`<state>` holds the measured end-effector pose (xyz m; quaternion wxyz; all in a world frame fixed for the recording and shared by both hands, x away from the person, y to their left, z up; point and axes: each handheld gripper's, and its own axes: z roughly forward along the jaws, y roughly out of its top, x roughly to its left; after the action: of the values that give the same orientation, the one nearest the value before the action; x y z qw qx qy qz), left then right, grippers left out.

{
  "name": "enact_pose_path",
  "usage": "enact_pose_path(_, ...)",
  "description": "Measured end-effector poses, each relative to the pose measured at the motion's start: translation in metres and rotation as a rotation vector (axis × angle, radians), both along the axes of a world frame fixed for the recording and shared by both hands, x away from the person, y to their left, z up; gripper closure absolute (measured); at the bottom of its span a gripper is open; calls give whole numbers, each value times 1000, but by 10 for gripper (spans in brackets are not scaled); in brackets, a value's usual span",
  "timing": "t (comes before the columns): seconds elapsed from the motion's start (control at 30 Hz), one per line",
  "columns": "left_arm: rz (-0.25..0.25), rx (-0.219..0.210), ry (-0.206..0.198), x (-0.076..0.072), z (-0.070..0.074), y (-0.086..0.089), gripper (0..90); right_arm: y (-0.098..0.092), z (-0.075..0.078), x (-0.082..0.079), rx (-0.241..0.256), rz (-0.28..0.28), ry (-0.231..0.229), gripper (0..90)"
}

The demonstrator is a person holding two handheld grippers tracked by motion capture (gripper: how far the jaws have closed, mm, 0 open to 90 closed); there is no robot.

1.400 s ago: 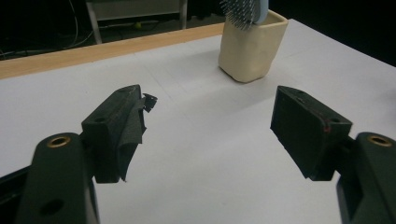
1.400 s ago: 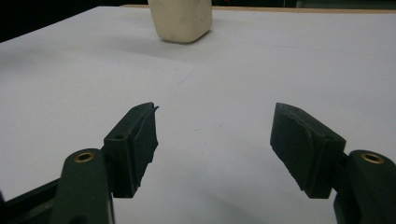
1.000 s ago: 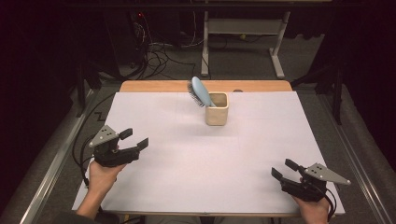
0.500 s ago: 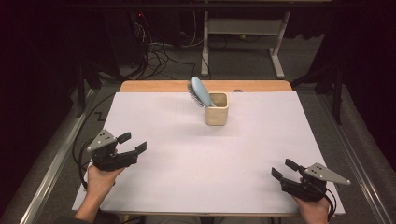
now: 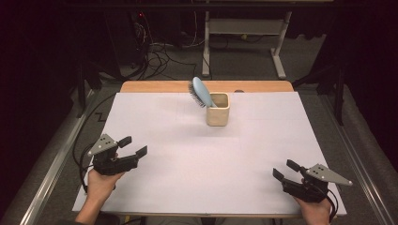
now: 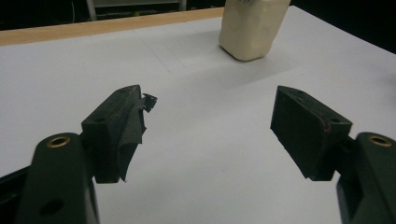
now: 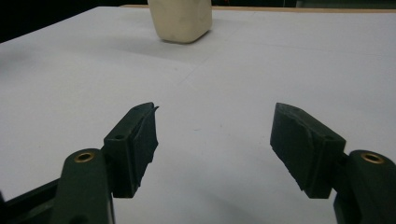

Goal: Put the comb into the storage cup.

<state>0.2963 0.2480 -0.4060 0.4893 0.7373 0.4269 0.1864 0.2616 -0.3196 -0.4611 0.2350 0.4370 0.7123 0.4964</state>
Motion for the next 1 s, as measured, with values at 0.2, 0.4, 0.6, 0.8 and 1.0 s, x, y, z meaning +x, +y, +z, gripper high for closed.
enact_pose_path(0.2, 3, -10, 9, -1, -4, 1, 265, 0, 0, 0, 0, 0, 0, 321)
enact_pose_path(0.4, 0, -12, 14, -1, -7, 1, 265, 0, 0, 0, -1, 1, 0, 321)
enact_pose_path(0.6, 0, -13, 24, -2, -12, 0, 265, 0, 0, 0, 0, 0, 1, 321)
enact_pose_path(0.8, 3, -19, 33, -2, -17, 0, 265, 0, 0, 0, 0, 0, 0, 321)
enact_pose_path(1.0, 7, -16, 37, -3, -21, 0, 265, 0, 0, 0, -1, 1, -1, 321)
